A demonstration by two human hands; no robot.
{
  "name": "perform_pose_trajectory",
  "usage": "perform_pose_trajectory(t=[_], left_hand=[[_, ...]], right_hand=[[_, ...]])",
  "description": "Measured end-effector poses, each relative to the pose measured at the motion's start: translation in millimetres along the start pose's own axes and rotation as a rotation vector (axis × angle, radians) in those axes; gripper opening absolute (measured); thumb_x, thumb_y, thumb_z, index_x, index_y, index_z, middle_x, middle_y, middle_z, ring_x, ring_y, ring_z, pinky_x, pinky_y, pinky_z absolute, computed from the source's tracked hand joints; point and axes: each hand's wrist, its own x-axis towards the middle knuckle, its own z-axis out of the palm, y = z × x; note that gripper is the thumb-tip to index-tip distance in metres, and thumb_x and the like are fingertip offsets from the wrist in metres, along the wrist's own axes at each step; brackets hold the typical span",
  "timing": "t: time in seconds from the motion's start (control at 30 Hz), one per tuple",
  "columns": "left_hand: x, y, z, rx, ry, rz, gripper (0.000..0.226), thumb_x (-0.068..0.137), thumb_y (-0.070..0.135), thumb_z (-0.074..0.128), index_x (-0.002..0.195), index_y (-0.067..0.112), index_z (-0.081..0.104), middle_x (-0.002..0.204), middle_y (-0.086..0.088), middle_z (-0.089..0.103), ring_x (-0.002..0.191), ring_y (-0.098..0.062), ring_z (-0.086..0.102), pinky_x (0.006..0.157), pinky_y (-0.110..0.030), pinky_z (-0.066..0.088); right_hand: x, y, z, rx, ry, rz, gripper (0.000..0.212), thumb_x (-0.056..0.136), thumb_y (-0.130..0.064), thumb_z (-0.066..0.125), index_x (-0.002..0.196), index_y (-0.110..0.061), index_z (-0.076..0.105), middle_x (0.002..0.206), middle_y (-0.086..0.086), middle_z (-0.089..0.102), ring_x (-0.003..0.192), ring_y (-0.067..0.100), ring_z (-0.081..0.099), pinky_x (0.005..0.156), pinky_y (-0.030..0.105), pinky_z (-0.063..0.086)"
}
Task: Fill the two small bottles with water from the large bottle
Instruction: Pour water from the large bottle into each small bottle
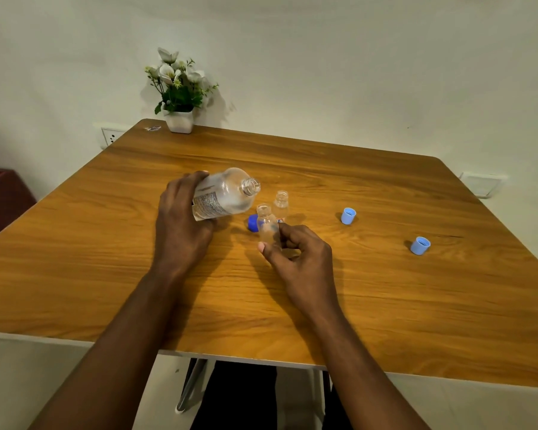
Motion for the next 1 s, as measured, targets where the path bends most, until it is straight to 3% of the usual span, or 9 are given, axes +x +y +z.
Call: perform_pose_trajectory(t=[0.13, 0.5, 0.87, 1.0], left_hand=[[1.3, -1.9, 0.4, 0.048, 0.006, 0.035, 0.072, 0.067, -0.005, 0.073, 0.132, 0.014, 0.05, 0.129, -0.01, 0.051, 0.119, -0.026, 0.048, 0.093, -0.029, 0.039], [1.5, 0.7, 1.4, 0.111, 0.013, 0.104, 0.073, 0.065, -0.01, 0.071, 0.131, 0.014, 0.05, 0.13, -0.011, 0.05, 0.12, -0.028, 0.045, 0.093, -0.027, 0.036], [4.0, 1.8, -0.8, 0.154, 0.054, 0.155, 0.068, 0.069, -0.011, 0.069, 0.13, 0.013, 0.049, 0.131, -0.013, 0.048, 0.121, -0.031, 0.045, 0.091, -0.031, 0.039], [7.0, 2.3, -2.1, 0.159, 0.087, 0.206, 0.061, 0.074, -0.009, 0.067, 0.129, 0.01, 0.051, 0.129, -0.015, 0.049, 0.12, -0.031, 0.046, 0.096, -0.04, 0.045]], right_hand=[[0.5, -1.1, -0.6, 0.015, 0.0, -0.007, 0.029, 0.078, -0.013, 0.079, 0.106, -0.013, 0.073, 0.087, -0.013, 0.062, 0.081, -0.001, 0.059, 0.071, 0.009, 0.043], [0.6, -0.9, -2.1, 0.005, 0.015, -0.035, 0.028, 0.077, -0.01, 0.079, 0.105, -0.01, 0.073, 0.084, -0.013, 0.061, 0.079, -0.001, 0.059, 0.071, 0.008, 0.042], [-1.4, -0.3, -2.7, 0.02, 0.007, -0.04, 0.026, 0.077, -0.009, 0.078, 0.102, -0.008, 0.073, 0.084, -0.016, 0.06, 0.079, -0.002, 0.058, 0.071, 0.007, 0.041], [-1.4, -0.5, -2.9, 0.03, -0.003, -0.036, 0.027, 0.077, -0.01, 0.078, 0.104, -0.01, 0.073, 0.086, -0.015, 0.061, 0.08, -0.001, 0.059, 0.072, 0.01, 0.043]])
